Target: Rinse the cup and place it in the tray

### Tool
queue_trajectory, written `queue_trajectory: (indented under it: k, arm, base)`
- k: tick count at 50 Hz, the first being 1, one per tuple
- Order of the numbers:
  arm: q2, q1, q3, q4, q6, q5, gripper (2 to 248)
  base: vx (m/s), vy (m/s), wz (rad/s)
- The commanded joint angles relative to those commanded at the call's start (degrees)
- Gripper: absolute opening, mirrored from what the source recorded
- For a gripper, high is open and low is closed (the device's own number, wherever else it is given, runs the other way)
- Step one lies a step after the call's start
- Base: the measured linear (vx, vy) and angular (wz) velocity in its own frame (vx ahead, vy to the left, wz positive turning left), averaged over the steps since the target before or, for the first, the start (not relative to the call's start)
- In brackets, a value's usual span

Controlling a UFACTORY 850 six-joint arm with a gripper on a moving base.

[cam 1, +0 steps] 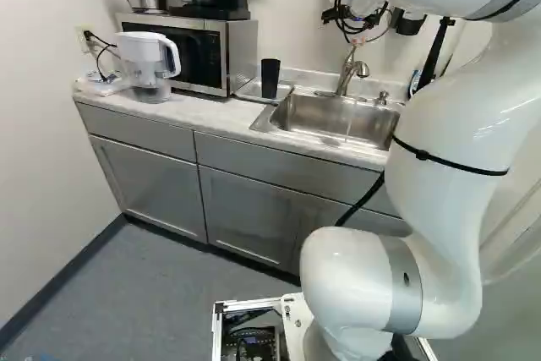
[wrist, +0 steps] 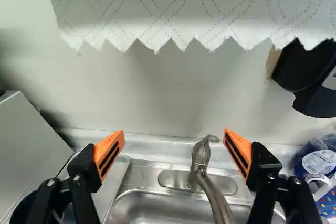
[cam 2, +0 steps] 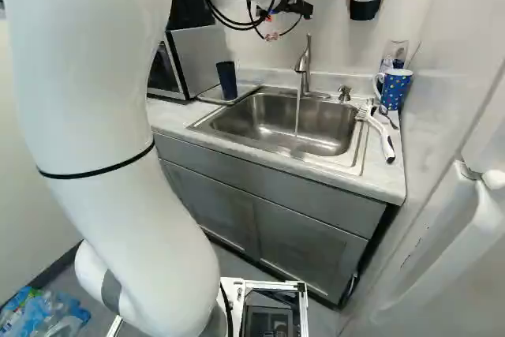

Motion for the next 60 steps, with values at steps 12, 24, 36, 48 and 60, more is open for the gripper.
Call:
queue_trajectory:
  k: [12, 24, 36, 48, 60]
  arm:
    - [-0.6, -0.3, -2.1, 0.0, 0.0, -3.7, 247]
    - [-1.3, -0.6, -3.5, 0.0, 0.0, -7.3, 247]
    - [-1.7, -0.9, -3.9, 0.0, 0.0, -8.8, 247]
    - [-1.7, -0.9, -3.9, 0.0, 0.0, -8.8, 247]
    - [-2.0, -0.8, -4.2, 0.0, 0.0, -8.8, 247]
  base:
    - [0.000, 0.000, 0.000]
    - [0.000, 0.000, 0.000]
    - [0.000, 0.000, 0.000]
    - [0.000, 0.000, 0.000]
    - [0.000, 0.000, 0.000]
